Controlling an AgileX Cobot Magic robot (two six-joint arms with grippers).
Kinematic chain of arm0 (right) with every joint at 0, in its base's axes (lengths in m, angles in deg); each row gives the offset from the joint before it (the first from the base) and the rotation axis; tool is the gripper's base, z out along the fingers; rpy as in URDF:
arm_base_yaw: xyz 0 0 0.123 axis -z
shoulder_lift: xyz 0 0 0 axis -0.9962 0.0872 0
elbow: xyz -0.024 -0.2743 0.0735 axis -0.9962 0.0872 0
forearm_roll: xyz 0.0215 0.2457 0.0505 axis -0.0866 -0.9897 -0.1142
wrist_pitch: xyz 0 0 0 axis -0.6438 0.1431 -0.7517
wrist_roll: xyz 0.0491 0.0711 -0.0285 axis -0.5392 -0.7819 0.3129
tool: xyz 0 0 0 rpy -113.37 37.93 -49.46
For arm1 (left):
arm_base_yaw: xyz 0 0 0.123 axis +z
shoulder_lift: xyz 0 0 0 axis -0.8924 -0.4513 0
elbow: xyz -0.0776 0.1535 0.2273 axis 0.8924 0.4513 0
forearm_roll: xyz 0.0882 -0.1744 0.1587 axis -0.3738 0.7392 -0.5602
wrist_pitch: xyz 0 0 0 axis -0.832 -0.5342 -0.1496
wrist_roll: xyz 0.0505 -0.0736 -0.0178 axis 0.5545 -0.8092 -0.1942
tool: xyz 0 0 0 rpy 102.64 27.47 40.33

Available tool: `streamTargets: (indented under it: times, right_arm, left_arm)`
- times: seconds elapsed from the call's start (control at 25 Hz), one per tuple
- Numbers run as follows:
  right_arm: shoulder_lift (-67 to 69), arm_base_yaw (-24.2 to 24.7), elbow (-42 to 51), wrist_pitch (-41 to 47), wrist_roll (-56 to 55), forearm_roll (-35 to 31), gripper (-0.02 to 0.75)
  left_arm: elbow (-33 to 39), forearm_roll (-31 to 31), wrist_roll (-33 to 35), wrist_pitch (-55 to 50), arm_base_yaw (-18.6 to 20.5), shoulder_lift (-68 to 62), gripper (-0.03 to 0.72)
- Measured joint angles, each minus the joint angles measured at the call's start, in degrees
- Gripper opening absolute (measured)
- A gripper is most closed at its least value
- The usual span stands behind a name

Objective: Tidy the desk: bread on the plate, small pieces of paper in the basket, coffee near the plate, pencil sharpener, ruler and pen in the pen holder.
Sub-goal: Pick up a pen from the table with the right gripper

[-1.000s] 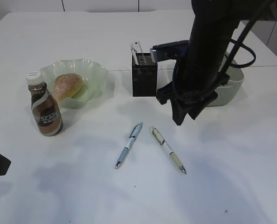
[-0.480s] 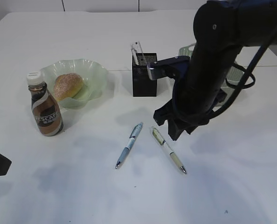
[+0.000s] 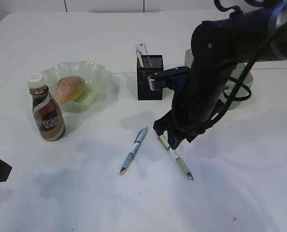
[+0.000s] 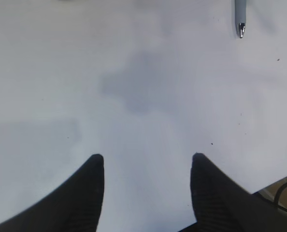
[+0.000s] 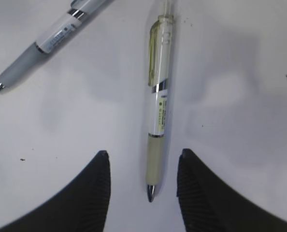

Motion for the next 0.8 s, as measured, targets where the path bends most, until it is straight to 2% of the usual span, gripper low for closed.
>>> streamTargets:
  times: [0.36, 0.8]
  right_arm:
    - [4.7, 0.0, -4.67, -0.68, 0.0, 0.0, 0.368]
    - [9.2, 0.0, -4.97, -0.8, 0.0, 0.58, 0.368]
  left_arm:
    - [0.0, 0.02, 0.0, -0.1, 0.0, 0.0, 0.401]
    - [0.0, 0.12, 0.0, -0.09, 0.0, 0.0, 0.401]
